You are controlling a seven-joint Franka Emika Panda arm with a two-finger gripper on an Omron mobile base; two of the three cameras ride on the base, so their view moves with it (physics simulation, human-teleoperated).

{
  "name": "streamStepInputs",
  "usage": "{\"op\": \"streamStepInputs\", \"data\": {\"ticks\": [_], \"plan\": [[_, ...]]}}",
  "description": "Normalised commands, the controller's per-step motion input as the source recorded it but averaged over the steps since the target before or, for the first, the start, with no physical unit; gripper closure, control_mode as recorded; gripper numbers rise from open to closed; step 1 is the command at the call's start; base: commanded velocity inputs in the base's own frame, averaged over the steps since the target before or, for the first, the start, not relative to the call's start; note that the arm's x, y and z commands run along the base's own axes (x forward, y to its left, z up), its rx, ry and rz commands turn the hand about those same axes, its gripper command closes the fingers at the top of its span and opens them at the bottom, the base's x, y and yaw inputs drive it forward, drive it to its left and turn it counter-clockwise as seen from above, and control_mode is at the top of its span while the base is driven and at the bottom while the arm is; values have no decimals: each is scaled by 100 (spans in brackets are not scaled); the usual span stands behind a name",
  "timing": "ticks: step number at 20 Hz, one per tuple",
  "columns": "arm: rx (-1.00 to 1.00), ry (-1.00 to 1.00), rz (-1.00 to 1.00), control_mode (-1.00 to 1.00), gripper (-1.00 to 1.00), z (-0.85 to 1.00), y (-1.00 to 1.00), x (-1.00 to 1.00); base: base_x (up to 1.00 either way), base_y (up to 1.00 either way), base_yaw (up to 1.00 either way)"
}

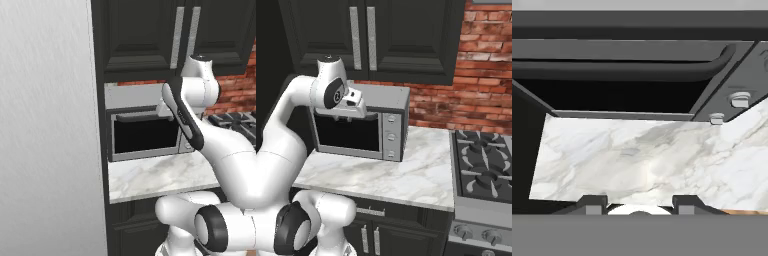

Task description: Navigate to the microwave.

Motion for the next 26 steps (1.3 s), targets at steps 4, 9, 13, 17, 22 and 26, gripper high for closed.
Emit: {"op": "streamStepInputs", "data": {"ticks": [4, 9, 13, 17, 22, 26], "plan": [[0, 0, 0, -100, -100, 0, 0, -43, 0, 0, 0], [0, -2, 0, -100, -100, 0, 0, -100, 0, 0, 0], [0, -6, 0, -100, -100, 0, 0, -100, 0, 0, 0], [0, -8, 0, -100, -100, 0, 0, -100, 0, 0, 0], [0, -5, 0, -100, -100, 4, 0, -79, 0, 0, 0], [0, 0, 0, 100, -100, 4, 0, -27, -8, 0, 0]]}}
